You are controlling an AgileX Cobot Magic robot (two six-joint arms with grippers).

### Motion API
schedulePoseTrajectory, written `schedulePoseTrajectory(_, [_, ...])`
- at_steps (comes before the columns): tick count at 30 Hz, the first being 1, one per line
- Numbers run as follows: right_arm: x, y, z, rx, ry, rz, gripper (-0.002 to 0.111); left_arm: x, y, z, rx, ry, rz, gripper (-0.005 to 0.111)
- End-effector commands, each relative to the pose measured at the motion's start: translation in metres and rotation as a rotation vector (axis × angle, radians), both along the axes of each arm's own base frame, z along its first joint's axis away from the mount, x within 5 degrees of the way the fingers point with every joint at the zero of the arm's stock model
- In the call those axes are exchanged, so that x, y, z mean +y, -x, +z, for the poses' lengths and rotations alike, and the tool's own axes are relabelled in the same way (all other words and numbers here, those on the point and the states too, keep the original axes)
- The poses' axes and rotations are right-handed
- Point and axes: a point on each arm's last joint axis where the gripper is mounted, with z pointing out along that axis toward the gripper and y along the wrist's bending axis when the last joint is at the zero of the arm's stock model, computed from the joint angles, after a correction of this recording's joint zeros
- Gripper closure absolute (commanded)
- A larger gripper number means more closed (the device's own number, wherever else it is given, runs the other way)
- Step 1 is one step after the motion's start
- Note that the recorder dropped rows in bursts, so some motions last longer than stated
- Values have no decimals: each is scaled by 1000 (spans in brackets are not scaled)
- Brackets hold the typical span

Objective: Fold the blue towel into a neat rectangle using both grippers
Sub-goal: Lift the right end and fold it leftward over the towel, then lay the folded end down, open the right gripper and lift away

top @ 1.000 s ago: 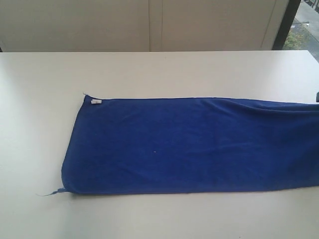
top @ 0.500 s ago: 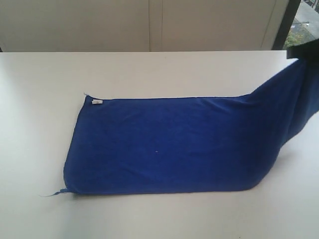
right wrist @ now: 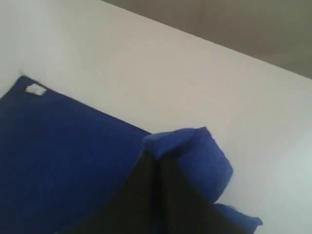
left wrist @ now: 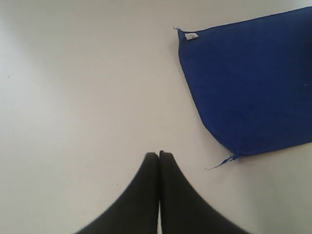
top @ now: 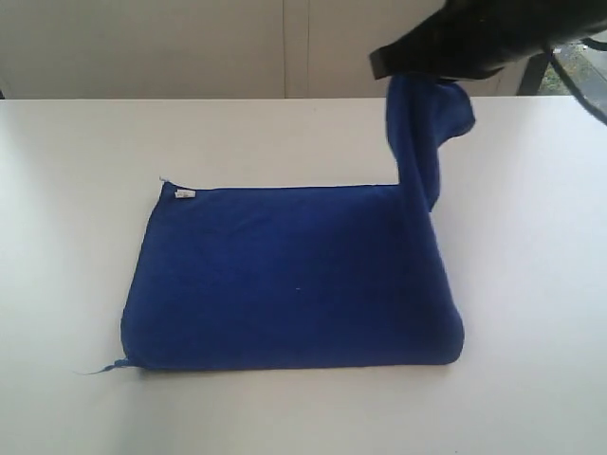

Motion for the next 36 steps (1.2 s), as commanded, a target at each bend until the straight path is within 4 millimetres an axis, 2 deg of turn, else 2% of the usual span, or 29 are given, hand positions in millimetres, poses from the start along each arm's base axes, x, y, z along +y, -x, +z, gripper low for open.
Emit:
schedulePoseTrajectory(1, [44,-8,-6,38,14,112,108,0,1,-2,9,5,0,107])
schedulePoseTrajectory(11, [149,-30,-41,102,32,311,108,0,1,-2,9,5,0,107])
schedulePoseTrajectory(14, [181,-35,-67,133,49,361,108,0,1,-2,9,5,0,107])
schedulePoseTrajectory(18, [220,-41,-119,204,84,412,108,0,1,-2,9,5,0,107])
schedulePoseTrajectory(20, [234,-43,-139,217,91,429,108,0,1,-2,9,5,0,107])
schedulePoseTrajectory(23, [249,-45,-164,234,104,448,108,0,1,-2,9,5,0,107])
schedulePoseTrajectory(26, [258,-46,-180,257,94,452,108,0,1,-2,9,5,0,107])
schedulePoseTrajectory(36, [269,-52,-190,223,6,430,108,0,1,-2,9,5,0,107])
